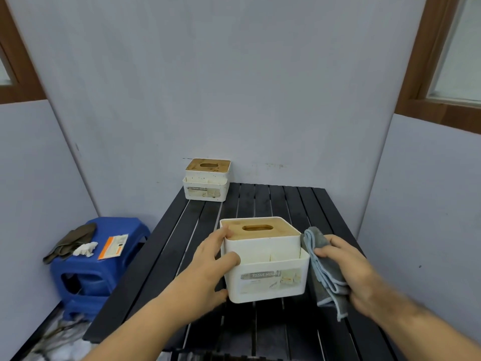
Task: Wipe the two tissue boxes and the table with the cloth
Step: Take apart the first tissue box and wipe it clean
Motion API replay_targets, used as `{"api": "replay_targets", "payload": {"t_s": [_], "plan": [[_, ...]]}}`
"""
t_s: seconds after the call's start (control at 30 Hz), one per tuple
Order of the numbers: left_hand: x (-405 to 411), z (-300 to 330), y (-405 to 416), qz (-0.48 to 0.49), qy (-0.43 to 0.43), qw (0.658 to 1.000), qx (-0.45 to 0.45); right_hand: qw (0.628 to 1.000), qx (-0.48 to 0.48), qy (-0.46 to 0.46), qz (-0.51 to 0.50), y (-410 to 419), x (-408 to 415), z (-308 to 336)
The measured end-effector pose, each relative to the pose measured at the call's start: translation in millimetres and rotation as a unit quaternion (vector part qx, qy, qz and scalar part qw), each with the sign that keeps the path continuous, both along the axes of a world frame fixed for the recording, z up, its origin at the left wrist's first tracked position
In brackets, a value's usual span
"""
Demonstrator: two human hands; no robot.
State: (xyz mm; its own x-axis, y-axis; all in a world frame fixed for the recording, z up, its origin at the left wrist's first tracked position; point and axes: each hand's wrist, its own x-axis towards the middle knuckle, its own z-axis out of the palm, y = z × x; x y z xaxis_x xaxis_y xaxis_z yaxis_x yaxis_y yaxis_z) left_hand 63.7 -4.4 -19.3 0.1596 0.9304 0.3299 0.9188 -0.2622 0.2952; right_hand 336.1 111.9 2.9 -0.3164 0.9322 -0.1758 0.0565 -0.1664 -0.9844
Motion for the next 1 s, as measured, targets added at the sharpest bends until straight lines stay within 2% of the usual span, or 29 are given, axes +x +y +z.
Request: {"api": "replay_targets", "payload": {"t_s": [0.2, 0.33, 0.53, 0.73, 0.77, 0.83, 0.9, 1.0], "plan": [[4, -1, -12, 0.071, -0.007, 0.997, 0.017, 1.0, -0.002, 0.002, 0.01, -8, -3, 1], [5, 0, -16, 0.119, -0.026, 0.992, -0.032, 1.0, -0.001, -0.005, 0.024, -12, -2, 1], [4, -4, -25, 0.068, -0.094, 0.989, -0.089, 1.0, -0.02, -0.005, 0.021, -18, -1, 4], [9, -8, -23, 0.079, -0.174, 0.981, -0.029, 1.0, 0.005, -0.018, 0.01, -23, -3, 7], [9, -7, -22, 0.08, -0.185, 0.979, -0.02, 0.999, 0.039, -0.027, -0.004, -24, -4, 7], [10, -6, -20, 0.082, -0.203, 0.976, -0.007, 0.978, 0.18, -0.101, -0.033, -25, -8, 8], [12, -6, -17, 0.079, -0.217, 0.973, 0.004, 0.92, 0.347, -0.179, -0.036, -27, -12, 11], [18, -7, -10, 0.066, -0.227, 0.971, 0.021, 0.822, 0.511, -0.252, 0.014, -22, -24, 14]]}}
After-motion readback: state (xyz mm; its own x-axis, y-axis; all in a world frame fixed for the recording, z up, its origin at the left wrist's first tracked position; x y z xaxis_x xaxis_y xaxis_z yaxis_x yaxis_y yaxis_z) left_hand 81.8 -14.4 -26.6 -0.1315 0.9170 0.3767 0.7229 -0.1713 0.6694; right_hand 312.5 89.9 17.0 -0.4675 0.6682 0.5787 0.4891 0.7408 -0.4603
